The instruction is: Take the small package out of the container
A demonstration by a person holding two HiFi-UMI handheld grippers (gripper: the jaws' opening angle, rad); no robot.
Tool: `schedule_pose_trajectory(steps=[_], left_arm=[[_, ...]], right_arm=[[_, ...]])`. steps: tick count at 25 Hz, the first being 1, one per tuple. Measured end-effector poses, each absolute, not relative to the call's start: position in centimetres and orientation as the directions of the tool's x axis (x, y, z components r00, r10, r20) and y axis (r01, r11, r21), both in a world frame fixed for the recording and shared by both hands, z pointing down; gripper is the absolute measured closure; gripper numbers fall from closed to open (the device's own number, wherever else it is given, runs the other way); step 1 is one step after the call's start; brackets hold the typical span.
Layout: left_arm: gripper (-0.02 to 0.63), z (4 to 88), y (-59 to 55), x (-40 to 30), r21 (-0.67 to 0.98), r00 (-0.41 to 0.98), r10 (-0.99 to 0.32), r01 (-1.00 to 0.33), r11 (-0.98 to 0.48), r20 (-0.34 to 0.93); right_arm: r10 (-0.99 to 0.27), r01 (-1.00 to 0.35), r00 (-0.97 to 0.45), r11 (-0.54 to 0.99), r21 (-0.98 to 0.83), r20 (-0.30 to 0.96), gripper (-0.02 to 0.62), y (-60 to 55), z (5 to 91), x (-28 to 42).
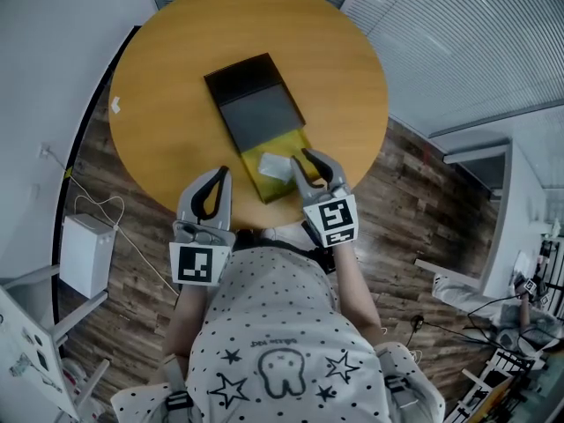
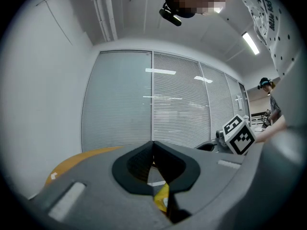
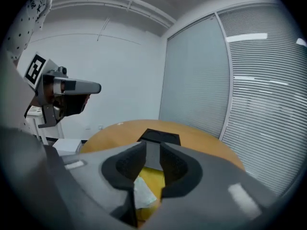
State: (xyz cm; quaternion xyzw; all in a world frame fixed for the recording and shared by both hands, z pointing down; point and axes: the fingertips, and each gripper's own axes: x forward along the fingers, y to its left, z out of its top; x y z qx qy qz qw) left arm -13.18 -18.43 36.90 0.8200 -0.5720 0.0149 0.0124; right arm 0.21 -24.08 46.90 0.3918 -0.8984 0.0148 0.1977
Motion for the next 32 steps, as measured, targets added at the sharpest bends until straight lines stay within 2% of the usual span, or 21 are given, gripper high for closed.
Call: schedule_pose_trajectory(steps=[9, 17, 23, 32], left_arm=[[0.597, 37.2, -18.2, -13.1, -0.006, 0.351, -0.935, -0.936, -0.352, 0.05], [0.597, 37.4, -18.2, -12.9, -0.008, 0.358, -0.932, -0.933, -0.359, 0.059], [0.597, 37.6, -18.3, -13.0, -0.001, 0.35, -0.934, -0.937, -0.351, 0.071], [0.597, 38.1, -18.9, -13.3, 0.005, 0.338, -0.937, -0.941, -0.339, 0.085]], right_arm=[[-0.563, -0.572, -0.613, 0.8, 0.18, 0.554, 0.499, -24.7, 53.4, -1.7], [-0.396, -0.453, -0.555, 0.881, 0.133, 0.732, 0.499, -24.3, 59.7, -2.6], [-0.299, -0.385, -0.529, 0.919, 0.089, 0.794, 0.5, -23.9, 62.4, -3.3], [-0.204, -0.353, -0.482, 0.935, 0.025, 0.852, 0.511, -23.7, 65.3, -3.2]])
